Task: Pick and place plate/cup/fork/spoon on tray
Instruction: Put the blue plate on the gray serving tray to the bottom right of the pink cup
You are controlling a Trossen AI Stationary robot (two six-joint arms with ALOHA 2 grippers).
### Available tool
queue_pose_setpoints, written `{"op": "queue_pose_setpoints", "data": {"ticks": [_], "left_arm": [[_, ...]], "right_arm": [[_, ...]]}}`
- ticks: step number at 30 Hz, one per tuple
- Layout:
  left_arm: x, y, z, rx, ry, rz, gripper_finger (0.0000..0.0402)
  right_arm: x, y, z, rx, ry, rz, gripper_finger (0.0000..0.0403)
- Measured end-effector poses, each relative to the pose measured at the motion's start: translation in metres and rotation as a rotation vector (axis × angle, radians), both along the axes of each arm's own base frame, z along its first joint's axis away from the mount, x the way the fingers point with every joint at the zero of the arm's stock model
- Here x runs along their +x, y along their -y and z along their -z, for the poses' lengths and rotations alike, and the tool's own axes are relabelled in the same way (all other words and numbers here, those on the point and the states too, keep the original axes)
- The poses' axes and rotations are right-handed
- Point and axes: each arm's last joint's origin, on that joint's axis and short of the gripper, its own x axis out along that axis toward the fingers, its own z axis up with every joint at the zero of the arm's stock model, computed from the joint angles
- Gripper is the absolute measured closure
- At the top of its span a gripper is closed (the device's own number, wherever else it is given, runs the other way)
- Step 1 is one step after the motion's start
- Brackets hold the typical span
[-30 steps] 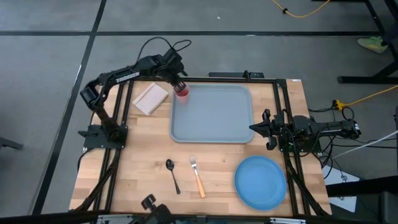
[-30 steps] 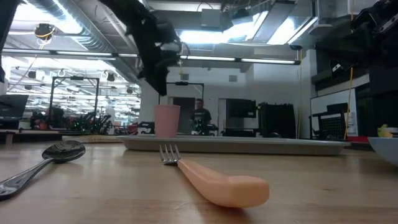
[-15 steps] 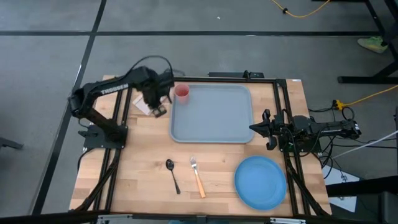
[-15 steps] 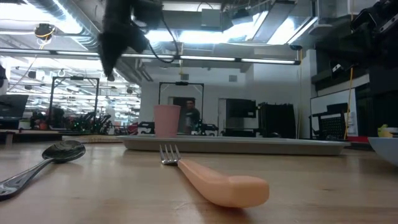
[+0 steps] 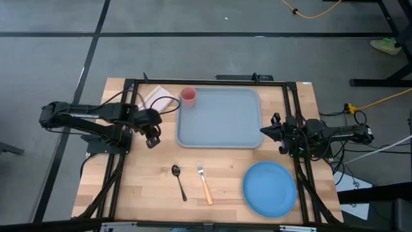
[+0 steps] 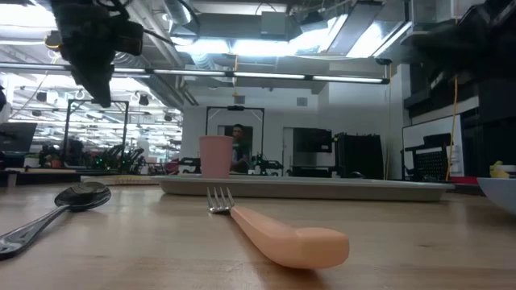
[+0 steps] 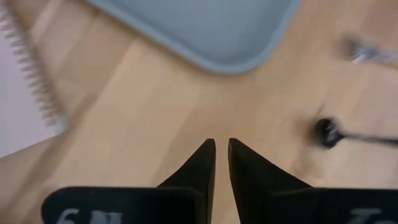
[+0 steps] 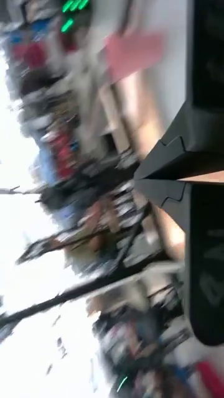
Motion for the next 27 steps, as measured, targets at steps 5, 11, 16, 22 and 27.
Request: {"op": "queue_pose_setpoints", "data": {"ticks": [5,11,16,22,27], "left_arm": [[0.002,0.008,0.009,0.011,0.193,0.024,0.0365],[0.013,0.015,0.016,0.041,0.36,0.082,0.0365],[0.021,0.021,0.014,0.047,0.437,0.105,0.0365],[0.025,0.026,0.006,0.038,0.526,0.128,0.0365],[0.025,0.029,0.006,0.034,0.529,0.144,0.0365]], "right_arm": [[-0.011,-0.007,-0.024,-0.071,0.281,-0.248,0.0397],[-0.014,-0.013,-0.031,-0.041,0.342,-0.435,0.0397],[-0.006,-0.025,-0.037,-0.028,0.313,-0.51,0.0397],[-0.001,-0.05,-0.101,-0.393,0.568,-0.736,0.0397],[0.038,-0.084,-0.12,-0.281,0.149,-0.895,0.0397]]}}
